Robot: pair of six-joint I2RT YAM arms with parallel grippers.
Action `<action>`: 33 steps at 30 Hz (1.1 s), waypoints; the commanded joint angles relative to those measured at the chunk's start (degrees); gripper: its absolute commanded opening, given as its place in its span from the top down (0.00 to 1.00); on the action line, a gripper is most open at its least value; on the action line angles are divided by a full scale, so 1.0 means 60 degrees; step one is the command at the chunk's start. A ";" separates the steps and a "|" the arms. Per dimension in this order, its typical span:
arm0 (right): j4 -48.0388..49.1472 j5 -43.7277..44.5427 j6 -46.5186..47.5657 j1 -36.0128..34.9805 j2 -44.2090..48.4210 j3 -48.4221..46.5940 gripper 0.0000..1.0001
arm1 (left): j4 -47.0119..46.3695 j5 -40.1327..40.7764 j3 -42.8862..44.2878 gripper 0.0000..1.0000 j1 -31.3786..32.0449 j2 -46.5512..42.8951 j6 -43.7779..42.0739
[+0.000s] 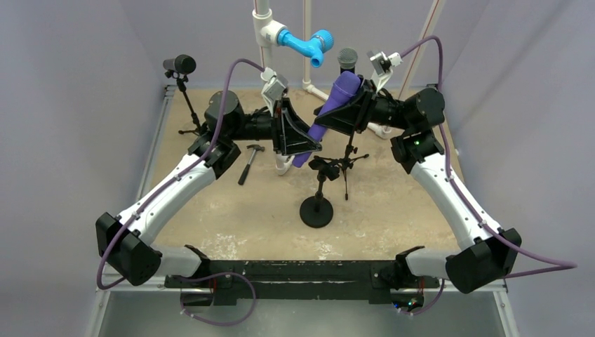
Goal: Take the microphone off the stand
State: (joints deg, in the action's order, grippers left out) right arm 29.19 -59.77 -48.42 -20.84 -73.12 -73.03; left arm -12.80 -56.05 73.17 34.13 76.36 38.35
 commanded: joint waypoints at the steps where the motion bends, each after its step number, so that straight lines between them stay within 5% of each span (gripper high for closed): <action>1: 0.0534 0.0189 -0.0162 0.0226 0.0210 0.0067 1.00 | -0.0185 0.0045 -0.0007 1.00 0.0030 -0.0169 -0.0279; 3: 0.0530 0.0205 -0.0222 0.0364 0.0278 -0.0012 1.00 | 0.0168 0.0035 0.0062 0.94 0.0038 -0.0237 -0.0618; 9: -0.1392 0.0198 0.0563 0.0967 0.0737 -0.0825 1.00 | 0.2632 0.0107 0.0866 0.28 0.0039 -0.0563 -0.2581; 15: -0.6265 0.1164 0.3989 0.1536 0.1468 -0.2188 1.00 | 0.5142 0.1381 0.1490 0.01 -0.0024 -0.1296 -0.4898; 24: -1.0097 0.5467 0.7307 0.2438 0.2706 -0.2567 1.00 | 0.7256 0.3320 0.1418 0.00 -0.0124 -0.2238 -0.6770; 33: -1.1149 0.7920 0.7934 0.3197 0.3997 0.0420 1.00 | 0.7703 0.4159 0.0953 0.00 -0.0133 -0.3124 -0.7496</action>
State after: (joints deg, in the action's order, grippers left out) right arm -32.01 -20.71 -4.54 -3.29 -50.46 -77.23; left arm 31.97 -34.44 79.37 33.76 60.20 -2.90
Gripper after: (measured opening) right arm 0.362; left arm 0.998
